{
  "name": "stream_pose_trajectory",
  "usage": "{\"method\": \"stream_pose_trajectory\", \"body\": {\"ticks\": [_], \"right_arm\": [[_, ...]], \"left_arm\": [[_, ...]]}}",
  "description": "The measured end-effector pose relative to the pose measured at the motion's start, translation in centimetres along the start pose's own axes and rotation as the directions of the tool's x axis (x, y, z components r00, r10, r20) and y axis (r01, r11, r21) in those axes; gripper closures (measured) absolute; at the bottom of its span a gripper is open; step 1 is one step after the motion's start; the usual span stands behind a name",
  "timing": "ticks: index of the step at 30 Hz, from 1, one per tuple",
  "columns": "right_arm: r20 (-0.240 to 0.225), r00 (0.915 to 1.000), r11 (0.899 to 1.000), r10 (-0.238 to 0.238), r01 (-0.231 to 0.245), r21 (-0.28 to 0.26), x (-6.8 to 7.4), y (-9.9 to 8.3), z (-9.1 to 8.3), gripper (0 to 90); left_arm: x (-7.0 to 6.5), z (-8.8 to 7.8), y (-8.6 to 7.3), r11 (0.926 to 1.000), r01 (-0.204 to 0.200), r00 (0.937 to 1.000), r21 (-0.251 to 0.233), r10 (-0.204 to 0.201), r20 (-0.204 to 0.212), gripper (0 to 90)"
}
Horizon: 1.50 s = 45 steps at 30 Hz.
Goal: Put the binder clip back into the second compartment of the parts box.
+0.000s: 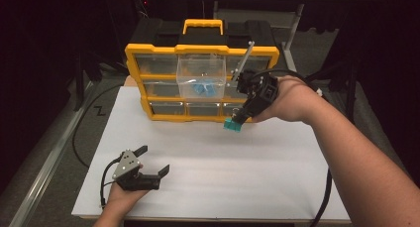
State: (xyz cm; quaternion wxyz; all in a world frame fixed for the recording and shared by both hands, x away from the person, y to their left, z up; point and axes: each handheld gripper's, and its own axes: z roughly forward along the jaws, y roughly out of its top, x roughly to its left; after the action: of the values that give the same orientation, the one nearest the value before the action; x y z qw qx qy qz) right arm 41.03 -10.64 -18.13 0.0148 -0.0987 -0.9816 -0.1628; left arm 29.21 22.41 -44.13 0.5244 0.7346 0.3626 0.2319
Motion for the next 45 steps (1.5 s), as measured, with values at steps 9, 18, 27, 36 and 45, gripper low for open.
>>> {"method": "stream_pose_trajectory", "body": {"ticks": [9,18,27,36,45], "right_arm": [[0.039,0.9992,1.0,-0.006,0.006,0.002,0.0,2.1,-3.3,90.0],[0.082,0.9966,1.0,0.002,-0.001,-0.014,-0.2,3.2,-6.5,90.0],[0.138,0.9905,0.999,-0.002,0.007,-0.031,-0.6,5.2,-9.0,90.0],[0.162,0.986,0.999,-0.039,0.044,-0.028,-0.9,8.8,-8.6,90.0],[0.202,0.9786,0.998,-0.04,0.048,-0.035,-2.2,12.1,-7.1,90.0]], "left_arm": [[0.1,-0.1,0.0,1.0,0.0,1.0,-0.002,0.0,0.003,0.1],[0.1,-0.1,0.0,1.0,0.002,1.0,-0.003,-0.002,0.004,0.1],[0.1,-0.1,0.0,1.0,0.001,1.0,-0.001,-0.001,0.004,0.1],[0.2,-0.1,0.0,1.0,0.004,1.0,-0.003,-0.004,0.004,0.1],[0.2,-0.1,0.0,0.9999,0.008,0.9999,-0.01,-0.008,0.007,0.1]]}}
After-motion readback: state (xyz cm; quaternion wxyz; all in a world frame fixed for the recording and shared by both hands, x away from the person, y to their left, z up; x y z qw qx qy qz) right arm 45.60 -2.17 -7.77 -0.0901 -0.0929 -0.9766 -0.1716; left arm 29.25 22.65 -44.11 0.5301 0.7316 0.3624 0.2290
